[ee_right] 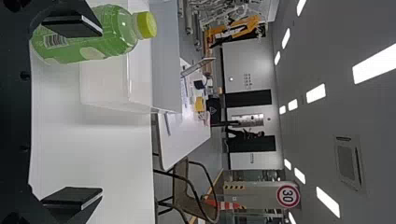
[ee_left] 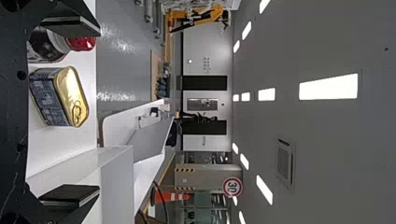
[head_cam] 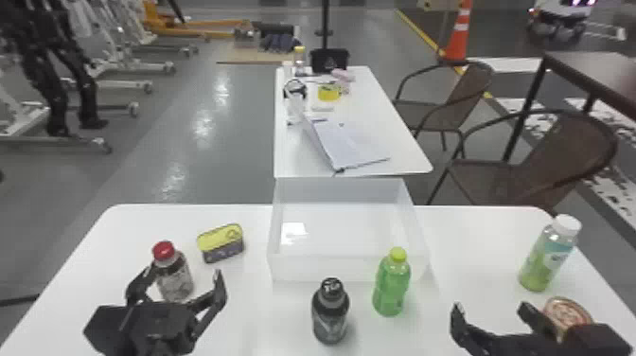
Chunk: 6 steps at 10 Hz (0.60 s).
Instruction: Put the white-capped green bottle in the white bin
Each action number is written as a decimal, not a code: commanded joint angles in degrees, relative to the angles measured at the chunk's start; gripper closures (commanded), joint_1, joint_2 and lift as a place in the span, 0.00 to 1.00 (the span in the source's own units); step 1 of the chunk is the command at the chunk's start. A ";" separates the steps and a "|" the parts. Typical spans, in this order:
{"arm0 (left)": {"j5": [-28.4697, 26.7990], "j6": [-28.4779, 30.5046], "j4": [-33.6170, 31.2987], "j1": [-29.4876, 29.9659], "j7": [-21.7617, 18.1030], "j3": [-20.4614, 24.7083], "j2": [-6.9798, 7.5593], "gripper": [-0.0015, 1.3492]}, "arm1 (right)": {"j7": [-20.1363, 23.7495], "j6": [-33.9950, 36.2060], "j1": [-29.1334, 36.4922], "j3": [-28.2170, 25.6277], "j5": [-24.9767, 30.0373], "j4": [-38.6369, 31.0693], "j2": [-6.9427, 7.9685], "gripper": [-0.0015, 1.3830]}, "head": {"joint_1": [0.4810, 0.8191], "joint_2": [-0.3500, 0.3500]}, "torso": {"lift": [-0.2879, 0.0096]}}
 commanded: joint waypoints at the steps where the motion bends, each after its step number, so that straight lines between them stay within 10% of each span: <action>1: -0.02 -0.11 0.01 -0.02 0.00 0.00 -0.15 0.09 | 0.00 0.00 0.00 0.00 -0.04 0.05 0.00 0.07 | 0.20 0.50 | 0.63; 6: 0.07 -0.98 0.44 -0.11 0.00 -0.09 -0.15 0.09 | -0.26 0.00 -0.08 0.00 -0.57 0.58 0.00 0.07 | 0.20 0.50 | 0.63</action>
